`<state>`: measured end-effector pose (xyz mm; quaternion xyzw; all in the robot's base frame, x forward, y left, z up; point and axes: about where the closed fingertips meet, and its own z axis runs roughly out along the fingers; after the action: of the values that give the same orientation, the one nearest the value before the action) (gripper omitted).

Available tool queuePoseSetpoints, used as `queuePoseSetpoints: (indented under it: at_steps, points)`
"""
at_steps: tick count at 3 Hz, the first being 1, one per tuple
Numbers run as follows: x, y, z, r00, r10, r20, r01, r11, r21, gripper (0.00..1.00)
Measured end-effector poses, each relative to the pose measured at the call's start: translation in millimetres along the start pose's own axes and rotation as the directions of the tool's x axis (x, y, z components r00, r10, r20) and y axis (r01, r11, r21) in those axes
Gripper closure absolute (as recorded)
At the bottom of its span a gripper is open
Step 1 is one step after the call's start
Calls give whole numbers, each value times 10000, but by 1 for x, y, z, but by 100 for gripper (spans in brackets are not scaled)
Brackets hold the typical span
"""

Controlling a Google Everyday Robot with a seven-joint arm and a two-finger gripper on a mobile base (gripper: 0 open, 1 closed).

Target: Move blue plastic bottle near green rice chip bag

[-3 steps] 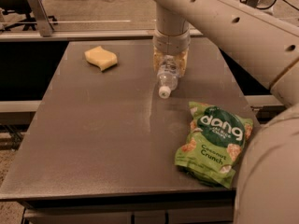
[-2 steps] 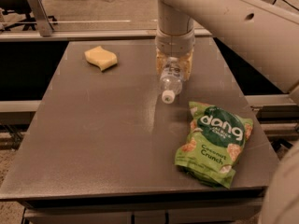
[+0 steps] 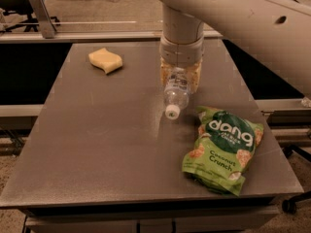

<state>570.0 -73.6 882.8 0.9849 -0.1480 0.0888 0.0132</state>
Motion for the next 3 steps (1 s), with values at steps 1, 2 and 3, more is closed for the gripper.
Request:
queuePoseSetpoints:
  at_steps: [1,2,3]
  points:
    - [-15,0,2,9995,-126,-286,111,9986,-514,100]
    - [-56,13,-1,9955,-381,-866,253,9893,-1440,100]
    - [-87,22,6,9966,-619,-546,518,9840,-1705,100]
